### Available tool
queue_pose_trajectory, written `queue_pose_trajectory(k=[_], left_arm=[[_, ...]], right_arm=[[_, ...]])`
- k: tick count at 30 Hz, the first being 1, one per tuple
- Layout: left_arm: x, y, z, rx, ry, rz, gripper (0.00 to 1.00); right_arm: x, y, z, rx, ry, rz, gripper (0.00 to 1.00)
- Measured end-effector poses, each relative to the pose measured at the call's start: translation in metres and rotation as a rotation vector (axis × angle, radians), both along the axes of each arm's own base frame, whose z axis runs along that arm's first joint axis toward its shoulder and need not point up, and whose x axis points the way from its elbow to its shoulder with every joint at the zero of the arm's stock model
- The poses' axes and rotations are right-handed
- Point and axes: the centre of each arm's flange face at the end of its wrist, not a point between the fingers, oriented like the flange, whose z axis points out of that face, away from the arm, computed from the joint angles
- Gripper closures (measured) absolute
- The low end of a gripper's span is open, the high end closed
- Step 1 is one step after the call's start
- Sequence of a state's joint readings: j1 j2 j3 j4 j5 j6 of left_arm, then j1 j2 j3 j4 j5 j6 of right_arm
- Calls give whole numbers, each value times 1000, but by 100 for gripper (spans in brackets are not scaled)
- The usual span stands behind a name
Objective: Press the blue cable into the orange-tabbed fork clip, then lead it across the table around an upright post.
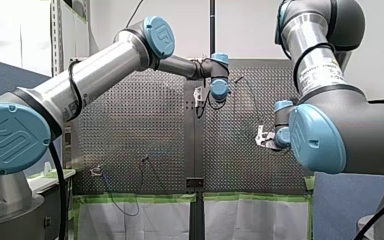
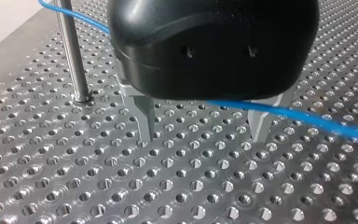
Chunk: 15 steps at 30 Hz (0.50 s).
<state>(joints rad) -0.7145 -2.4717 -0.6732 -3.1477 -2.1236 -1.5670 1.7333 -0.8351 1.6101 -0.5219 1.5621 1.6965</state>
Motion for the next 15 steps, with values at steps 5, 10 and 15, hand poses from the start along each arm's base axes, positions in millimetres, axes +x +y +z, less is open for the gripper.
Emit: queue_pose_trajectory(k=[5, 10, 15], left_arm=[[0, 0, 0, 4, 0, 1, 0], [0, 0, 0, 6, 0, 1, 0], [-1, 0, 0, 3, 1, 0, 0]], right_arm=[[-16, -4, -19, 18, 7, -41, 100], [-33, -6, -44, 44, 11, -100, 100], [-48, -7, -63, 68, 1, -149, 100]])
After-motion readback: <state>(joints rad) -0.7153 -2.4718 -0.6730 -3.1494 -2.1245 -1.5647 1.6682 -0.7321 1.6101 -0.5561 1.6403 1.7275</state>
